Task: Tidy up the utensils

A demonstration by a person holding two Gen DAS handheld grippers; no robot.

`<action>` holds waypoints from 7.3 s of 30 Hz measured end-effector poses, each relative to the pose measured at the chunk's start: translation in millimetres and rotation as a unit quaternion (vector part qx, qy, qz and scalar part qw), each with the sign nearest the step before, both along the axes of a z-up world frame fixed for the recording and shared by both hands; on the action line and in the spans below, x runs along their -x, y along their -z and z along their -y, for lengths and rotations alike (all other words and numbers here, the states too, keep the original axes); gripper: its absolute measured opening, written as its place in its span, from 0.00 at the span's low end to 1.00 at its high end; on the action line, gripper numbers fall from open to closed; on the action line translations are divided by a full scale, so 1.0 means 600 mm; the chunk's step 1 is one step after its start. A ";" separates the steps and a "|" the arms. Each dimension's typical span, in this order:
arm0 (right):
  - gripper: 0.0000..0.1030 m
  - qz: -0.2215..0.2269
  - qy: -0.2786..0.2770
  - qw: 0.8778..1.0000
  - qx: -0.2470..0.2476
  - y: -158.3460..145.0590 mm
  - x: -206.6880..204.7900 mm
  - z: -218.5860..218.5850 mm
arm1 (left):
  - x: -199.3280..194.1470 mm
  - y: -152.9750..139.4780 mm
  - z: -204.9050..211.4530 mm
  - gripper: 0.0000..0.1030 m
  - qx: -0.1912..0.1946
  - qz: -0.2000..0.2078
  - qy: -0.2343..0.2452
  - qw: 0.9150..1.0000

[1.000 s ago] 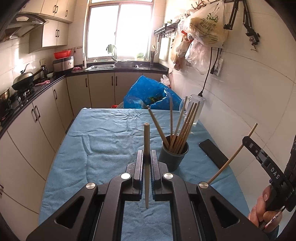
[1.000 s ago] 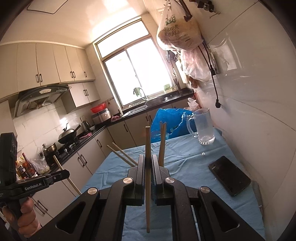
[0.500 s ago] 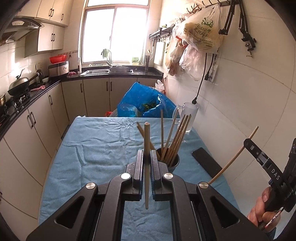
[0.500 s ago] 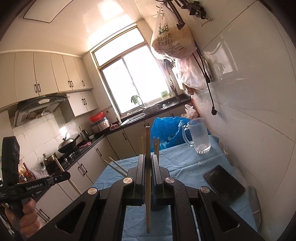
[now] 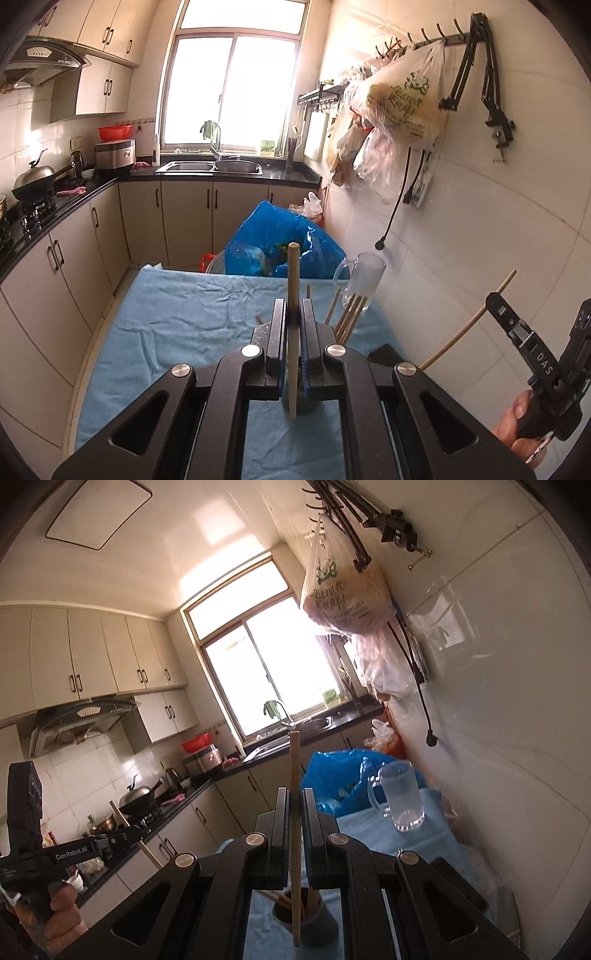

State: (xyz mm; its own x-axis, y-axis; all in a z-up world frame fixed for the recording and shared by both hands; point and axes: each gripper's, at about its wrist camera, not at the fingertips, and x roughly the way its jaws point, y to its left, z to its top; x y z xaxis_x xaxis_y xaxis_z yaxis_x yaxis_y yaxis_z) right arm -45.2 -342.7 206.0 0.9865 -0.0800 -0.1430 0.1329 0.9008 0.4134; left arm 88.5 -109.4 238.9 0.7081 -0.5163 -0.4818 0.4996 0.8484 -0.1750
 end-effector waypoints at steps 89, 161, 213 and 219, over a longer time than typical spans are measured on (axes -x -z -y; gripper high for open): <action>1.00 -0.208 0.112 0.961 0.144 0.176 0.057 -0.155 | 0.134 0.225 -0.112 0.98 -0.118 0.009 -0.154 0.981; 1.00 -0.294 0.093 0.939 0.151 0.254 0.041 -0.230 | 0.153 0.311 -0.134 0.98 -0.189 -0.044 -0.170 0.966; 1.00 -0.297 0.089 0.939 0.149 0.262 0.040 -0.228 | 0.160 0.313 -0.126 0.98 -0.189 -0.040 -0.164 0.967; 1.00 -0.294 0.089 0.940 0.149 0.258 0.045 -0.230 | 0.166 0.307 -0.127 0.98 -0.188 -0.037 -0.164 0.968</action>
State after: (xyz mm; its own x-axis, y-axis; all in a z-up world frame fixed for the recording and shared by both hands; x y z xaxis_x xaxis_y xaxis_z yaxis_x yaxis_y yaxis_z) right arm -72.4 -204.9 51.0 0.7110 -0.3590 -0.6046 0.4186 0.9070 -0.0461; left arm -10.8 -33.0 54.5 0.7600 -0.0484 -0.6481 0.1907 0.9699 0.1512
